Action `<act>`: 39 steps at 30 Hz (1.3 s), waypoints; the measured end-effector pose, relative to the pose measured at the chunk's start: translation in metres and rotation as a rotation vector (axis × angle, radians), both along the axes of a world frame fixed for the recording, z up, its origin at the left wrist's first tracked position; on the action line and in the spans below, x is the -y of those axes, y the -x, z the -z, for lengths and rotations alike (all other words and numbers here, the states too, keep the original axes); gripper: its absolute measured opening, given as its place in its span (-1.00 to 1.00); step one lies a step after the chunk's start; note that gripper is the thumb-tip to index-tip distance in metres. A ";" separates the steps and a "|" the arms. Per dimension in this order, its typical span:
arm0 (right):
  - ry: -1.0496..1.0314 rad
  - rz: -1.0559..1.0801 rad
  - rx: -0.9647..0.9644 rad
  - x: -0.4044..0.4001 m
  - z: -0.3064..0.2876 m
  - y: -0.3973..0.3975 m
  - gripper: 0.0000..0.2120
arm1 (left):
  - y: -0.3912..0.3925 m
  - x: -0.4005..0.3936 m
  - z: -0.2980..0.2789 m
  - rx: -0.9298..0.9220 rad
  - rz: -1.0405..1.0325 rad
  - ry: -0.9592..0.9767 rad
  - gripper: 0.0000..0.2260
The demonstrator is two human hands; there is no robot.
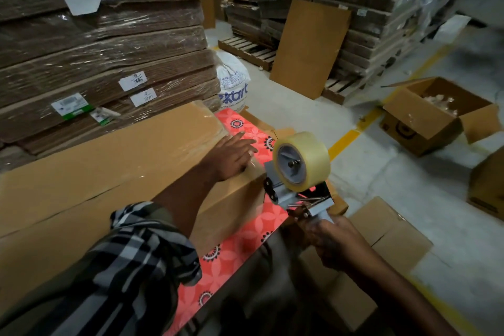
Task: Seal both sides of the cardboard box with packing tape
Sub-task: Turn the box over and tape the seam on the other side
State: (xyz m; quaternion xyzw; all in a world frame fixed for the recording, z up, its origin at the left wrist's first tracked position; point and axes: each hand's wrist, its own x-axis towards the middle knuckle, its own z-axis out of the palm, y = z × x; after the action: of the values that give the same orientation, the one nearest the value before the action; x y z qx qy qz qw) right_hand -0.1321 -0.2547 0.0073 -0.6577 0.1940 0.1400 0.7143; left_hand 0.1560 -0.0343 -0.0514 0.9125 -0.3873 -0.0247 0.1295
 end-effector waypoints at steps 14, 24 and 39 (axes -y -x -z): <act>-0.052 -0.018 -0.053 0.019 0.015 0.044 -0.88 | 0.001 0.001 0.004 0.006 -0.020 0.022 -0.65; -0.005 -0.012 -0.069 0.005 0.044 0.034 -0.81 | 0.015 0.008 -0.008 -0.054 -0.060 0.028 -0.60; 0.331 0.012 -0.094 -0.011 0.094 -0.020 -0.82 | 0.078 0.011 -0.006 0.062 -0.012 -0.032 -0.45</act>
State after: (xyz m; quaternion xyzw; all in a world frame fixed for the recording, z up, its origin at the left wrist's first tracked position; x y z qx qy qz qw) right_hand -0.1122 -0.2439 -0.0867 -0.7579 0.2514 0.1324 0.5872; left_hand 0.0776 -0.0451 -0.0454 0.9171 -0.3851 -0.0021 0.1029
